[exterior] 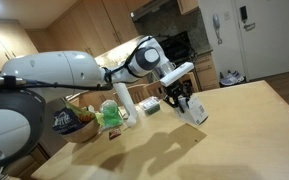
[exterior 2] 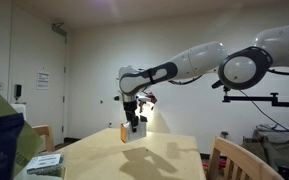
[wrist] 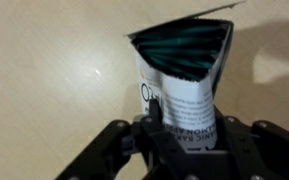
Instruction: Move the white box closer to the green plastic
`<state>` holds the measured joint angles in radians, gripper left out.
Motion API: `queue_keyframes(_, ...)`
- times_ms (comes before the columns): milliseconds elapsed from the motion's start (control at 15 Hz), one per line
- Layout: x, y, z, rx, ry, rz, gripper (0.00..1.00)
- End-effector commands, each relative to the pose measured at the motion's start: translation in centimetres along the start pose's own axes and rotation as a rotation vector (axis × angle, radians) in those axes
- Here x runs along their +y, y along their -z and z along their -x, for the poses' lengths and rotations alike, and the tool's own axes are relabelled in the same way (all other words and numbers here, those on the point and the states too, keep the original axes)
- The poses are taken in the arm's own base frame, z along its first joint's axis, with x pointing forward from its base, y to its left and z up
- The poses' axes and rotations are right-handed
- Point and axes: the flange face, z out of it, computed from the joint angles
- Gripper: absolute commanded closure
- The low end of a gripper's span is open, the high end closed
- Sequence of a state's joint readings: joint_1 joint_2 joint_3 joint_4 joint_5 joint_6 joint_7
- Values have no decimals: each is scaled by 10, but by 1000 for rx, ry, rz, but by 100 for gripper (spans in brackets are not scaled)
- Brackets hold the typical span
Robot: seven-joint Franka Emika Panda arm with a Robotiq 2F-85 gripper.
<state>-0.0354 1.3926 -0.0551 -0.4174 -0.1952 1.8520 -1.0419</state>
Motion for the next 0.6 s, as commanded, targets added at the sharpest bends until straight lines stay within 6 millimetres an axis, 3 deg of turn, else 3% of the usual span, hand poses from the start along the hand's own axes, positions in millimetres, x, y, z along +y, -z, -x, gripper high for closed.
queue_keyframes(0, -20, 1, -31, -92, 83, 43, 79)
queue_keyframes(67, -14, -3, -23, -41, 49, 21, 54)
queue_keyframes(267, -25, -6, -41, -66, 81, 32, 54)
queue_keyframes(533, -21, -6, -34, -70, 72, 37, 54)
